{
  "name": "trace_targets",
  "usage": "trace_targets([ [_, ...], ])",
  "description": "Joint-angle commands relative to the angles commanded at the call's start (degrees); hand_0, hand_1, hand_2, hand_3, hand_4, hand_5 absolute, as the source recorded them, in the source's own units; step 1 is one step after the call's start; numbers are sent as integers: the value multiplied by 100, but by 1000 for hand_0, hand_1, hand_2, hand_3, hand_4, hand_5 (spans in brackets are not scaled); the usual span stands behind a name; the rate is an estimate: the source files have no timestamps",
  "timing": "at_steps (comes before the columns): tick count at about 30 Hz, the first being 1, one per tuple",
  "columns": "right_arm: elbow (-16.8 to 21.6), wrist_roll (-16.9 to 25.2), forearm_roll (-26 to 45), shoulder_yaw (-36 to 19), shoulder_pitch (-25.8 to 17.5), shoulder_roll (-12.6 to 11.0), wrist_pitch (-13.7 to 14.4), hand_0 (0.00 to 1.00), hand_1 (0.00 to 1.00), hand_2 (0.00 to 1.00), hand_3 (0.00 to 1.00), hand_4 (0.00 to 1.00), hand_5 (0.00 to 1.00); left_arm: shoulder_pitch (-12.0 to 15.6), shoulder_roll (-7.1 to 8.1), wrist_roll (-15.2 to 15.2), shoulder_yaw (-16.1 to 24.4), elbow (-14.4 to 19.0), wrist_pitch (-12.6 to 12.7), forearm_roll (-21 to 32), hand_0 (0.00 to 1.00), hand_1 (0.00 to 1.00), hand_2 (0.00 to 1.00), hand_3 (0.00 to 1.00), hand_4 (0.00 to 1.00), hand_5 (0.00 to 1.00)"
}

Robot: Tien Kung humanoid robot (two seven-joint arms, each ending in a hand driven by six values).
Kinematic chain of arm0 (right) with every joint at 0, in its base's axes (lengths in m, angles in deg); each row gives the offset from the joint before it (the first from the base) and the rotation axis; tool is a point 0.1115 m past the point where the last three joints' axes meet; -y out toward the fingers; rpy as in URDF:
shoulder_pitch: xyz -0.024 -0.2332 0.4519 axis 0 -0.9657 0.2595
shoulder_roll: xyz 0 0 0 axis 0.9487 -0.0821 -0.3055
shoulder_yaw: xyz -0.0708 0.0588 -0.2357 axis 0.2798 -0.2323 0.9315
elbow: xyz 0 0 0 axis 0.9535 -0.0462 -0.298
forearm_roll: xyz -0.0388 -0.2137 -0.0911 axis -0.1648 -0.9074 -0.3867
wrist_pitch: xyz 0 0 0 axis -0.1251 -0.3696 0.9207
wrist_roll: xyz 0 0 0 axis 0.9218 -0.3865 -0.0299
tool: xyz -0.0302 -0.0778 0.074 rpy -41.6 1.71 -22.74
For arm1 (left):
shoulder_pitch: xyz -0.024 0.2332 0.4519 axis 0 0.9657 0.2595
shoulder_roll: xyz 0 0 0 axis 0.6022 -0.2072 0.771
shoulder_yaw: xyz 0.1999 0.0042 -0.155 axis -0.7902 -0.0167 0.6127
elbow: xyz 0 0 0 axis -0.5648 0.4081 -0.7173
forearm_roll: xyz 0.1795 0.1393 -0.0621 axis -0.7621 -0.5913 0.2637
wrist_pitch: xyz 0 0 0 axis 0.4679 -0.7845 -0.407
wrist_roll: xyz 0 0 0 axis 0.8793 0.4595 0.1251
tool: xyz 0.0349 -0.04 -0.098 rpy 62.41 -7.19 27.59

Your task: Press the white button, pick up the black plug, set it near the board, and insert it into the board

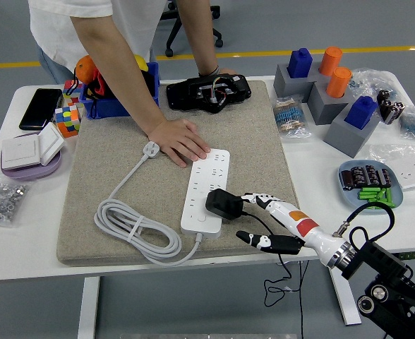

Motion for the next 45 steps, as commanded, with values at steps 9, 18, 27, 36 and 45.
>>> trace_targets([
  [9,21,-55,-37,132,117,144,18,989,944,902,868,825,844,7,14,9,-40,0,-4,5,469,494,513,571,606,252],
  [18,-119,-93,-16,274,319,304,12,990,944,899,862,813,832,-3,31,13,-58,0,-2,5,469,494,514,570,606,252],
  [27,-255,-109,14,366,439,385,2,990,942,897,861,800,810,4,18,11,-46,0,-2,9,470,494,513,570,605,252],
  [36,-403,-114,34,437,642,521,3,990,940,895,860,792,802,6,7,12,-28,0,0,11,471,494,513,570,605,252],
  [45,-501,-119,60,498,800,632,-6,989,936,892,857,783,794,-8,3,6,-24,0,-3,10,473,494,513,571,605,252],
])
